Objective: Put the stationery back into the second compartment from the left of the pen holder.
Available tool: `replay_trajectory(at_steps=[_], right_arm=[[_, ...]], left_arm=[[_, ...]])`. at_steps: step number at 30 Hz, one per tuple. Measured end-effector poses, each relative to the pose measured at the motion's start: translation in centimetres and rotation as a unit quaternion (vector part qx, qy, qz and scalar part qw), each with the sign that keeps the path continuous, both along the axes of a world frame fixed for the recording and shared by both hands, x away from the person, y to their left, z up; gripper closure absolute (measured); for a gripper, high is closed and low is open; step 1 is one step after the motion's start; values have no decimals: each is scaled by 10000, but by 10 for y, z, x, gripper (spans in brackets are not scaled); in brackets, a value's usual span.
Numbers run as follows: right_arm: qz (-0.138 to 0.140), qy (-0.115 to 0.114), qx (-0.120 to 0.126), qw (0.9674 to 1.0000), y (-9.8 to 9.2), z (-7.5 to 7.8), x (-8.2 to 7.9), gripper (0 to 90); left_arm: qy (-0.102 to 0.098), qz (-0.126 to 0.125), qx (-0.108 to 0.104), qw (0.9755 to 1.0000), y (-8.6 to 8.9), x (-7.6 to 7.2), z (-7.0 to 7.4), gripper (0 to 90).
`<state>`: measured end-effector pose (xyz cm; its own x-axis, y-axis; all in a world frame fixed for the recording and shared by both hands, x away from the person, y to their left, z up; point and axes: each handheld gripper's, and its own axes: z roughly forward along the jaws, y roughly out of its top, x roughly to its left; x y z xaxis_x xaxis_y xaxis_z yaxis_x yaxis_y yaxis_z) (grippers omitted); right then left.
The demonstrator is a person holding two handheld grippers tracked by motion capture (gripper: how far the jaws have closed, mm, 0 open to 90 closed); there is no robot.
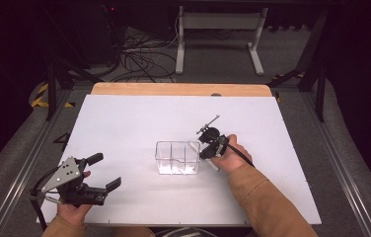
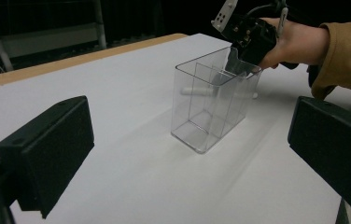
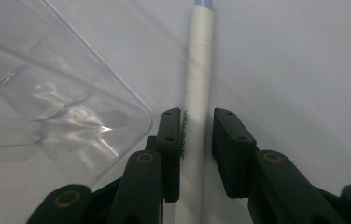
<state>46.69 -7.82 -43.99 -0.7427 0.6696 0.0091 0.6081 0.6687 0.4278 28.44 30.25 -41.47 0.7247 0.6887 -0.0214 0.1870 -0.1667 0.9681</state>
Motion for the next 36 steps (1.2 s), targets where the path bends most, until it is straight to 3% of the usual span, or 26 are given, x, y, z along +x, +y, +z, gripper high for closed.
replay_trajectory(at_steps=[17, 24, 31, 36], right_arm=[[-187, -176, -184, 9995, 5, 0, -5, 792], [-189, -164, -137, 9996, 4, 0, -4, 793], [-201, -448, 141, 9987, -2, 14, -9, 794], [-221, -726, 465, 9960, -12, 28, -13, 794]], left_arm=[[16, -2, -21, 10000, -1, 0, 0, 10], [16, -1, -26, 10000, -1, 0, -1, 11], [6, -10, -6, 10000, -1, 0, -1, 10], [3, -6, -4, 10000, -1, 0, -1, 10]])
